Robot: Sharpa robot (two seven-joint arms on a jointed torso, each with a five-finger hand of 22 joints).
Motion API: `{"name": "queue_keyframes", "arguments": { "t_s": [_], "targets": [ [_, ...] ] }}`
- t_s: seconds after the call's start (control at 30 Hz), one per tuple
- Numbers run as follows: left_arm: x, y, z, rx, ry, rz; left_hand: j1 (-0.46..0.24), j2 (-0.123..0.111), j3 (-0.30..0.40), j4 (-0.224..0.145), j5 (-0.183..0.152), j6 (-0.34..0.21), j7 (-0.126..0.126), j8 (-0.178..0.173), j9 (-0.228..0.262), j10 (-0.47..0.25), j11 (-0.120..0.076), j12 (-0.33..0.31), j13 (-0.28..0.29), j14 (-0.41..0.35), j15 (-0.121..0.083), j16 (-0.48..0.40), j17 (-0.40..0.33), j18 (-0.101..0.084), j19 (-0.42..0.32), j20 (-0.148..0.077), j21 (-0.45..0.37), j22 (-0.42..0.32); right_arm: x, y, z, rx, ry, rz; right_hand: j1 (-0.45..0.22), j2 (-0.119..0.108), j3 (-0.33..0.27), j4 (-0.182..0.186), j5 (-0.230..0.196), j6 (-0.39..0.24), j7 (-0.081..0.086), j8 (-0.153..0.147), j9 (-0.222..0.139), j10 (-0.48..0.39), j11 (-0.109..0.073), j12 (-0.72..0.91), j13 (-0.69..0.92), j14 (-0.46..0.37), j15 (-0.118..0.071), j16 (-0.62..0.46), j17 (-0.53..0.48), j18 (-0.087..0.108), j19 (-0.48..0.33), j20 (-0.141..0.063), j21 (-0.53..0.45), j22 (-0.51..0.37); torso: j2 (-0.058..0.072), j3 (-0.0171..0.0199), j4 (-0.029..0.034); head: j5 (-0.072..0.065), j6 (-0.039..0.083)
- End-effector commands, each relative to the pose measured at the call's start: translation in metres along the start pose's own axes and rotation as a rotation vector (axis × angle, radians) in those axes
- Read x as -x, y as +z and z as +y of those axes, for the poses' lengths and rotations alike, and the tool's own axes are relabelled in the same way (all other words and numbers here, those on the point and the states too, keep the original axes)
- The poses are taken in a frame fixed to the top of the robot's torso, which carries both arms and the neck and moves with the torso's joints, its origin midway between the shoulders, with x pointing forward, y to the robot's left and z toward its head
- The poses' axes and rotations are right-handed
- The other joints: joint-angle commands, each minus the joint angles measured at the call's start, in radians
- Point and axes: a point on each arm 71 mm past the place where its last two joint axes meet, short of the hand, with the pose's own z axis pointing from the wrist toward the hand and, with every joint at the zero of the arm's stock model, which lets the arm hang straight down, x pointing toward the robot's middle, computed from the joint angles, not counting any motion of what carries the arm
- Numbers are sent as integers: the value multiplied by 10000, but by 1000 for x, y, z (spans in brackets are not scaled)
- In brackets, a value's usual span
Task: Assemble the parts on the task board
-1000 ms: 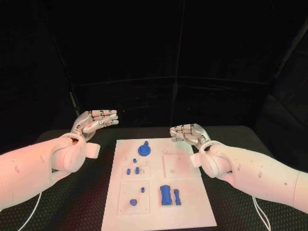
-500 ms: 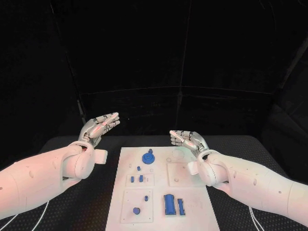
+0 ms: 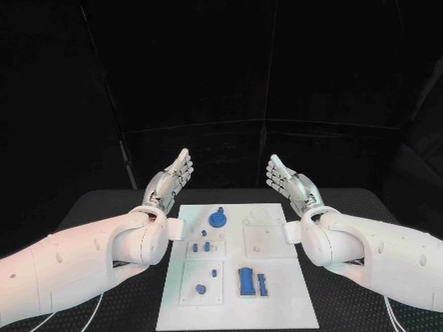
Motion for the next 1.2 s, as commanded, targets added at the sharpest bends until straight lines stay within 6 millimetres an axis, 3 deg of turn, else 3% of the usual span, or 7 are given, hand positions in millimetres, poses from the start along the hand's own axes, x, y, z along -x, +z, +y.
{"name": "queue_keyframes", "arguments": {
  "t_s": [0.03,0.07,0.1,0.43,0.97,1.1,1.2],
  "targets": [
    [2,-8,-3,-14,838,-1075,-1610,13,-1007,-12,-77,-1088,-365,-80,-24,-1141,-527,-70,-27,-1057,-419,-216,-30,-973,-552,-362,-49,-223,5,-6,6,54,204,-1297,-1973,-40,851,-398,-947,-1210,-583,-77,-102,-1316,-271,-64,-36,-1291,-160,-55,-190,-300,-1045,-340,-851,-42,-29,15,-44,10,-5],
    [1,-10,-3,-3,840,-1114,-1690,13,-1007,-12,-77,-1138,-365,-80,-24,-1197,-527,-70,-27,-1109,-419,-216,-30,-973,-578,-1084,-49,-223,5,-7,7,46,211,-1324,-2092,-40,851,-398,-947,-1283,-583,-77,-102,-1395,-271,-64,-36,-1367,-160,-55,-190,-300,-1103,-1064,-851,-42,-29,15,-44,10,-5],
    [0,-11,-3,6,841,-1145,-1824,13,-1007,-12,-77,-1229,-365,-80,-24,-1291,-527,-70,-27,-1197,-419,-216,-30,-973,-640,-1084,-49,-223,5,-8,8,38,216,-1345,-2247,-40,851,-398,-947,-1377,-583,-77,-102,-1504,-271,-64,-36,-1468,-160,-55,-190,-1002,-1181,-1064,-851,-42,-29,15,-44,10,-5],
    [-1,-14,-4,21,844,-1195,-2861,13,-1007,-12,-77,-1930,-365,-80,-24,-2022,-527,-70,-27,-1881,-419,-216,-30,-973,-1716,-1084,-49,-223,4,-10,9,30,222,-1371,-3521,-40,851,-398,-947,-2154,-583,-77,-102,-2347,-271,-64,-36,-2300,-160,-55,-190,-1002,-1833,-1064,-851,-42,-29,15,-44,10,-5],
    [-1,-14,-4,21,844,-1195,-3845,13,-1007,-12,-77,-2588,-365,-80,-24,-2714,-527,-70,-27,-2527,-419,-216,-30,-973,-1716,-1084,-49,-223,4,-10,9,30,222,-1371,-4718,-40,851,-398,-947,-2877,-583,-77,-102,-3139,-271,-64,-36,-3065,-160,-55,-190,-1002,-2442,-1064,-851,-42,-29,15,-44,10,-5],
    [-1,-14,-4,21,844,-1195,-4913,13,-1007,-12,-77,-3315,-365,-80,-24,-3467,-527,-70,-27,-3228,-419,-216,-30,-973,-1716,-1084,-49,-223,4,-10,9,30,222,-1371,-4922,-40,851,-398,-947,-2976,-583,-77,-102,-3264,-271,-64,-36,-3178,-160,-55,-190,-1002,-3177,-1064,-851,-42,-29,15,-44,10,-5],
    [-1,-14,-4,21,844,-1195,-4913,13,-1007,-12,-77,-3315,-365,-80,-24,-3467,-527,-70,-27,-3228,-419,-216,-30,-973,-1716,-1084,-49,-223,4,-10,9,30,222,-1371,-5008,-40,851,-398,-947,-3685,-583,-77,-102,-4036,-271,-64,-36,-3935,-160,-55,-190,-1002,-3177,-1064,-851,-42,-29,15,-44,10,-5]
  ]
}}
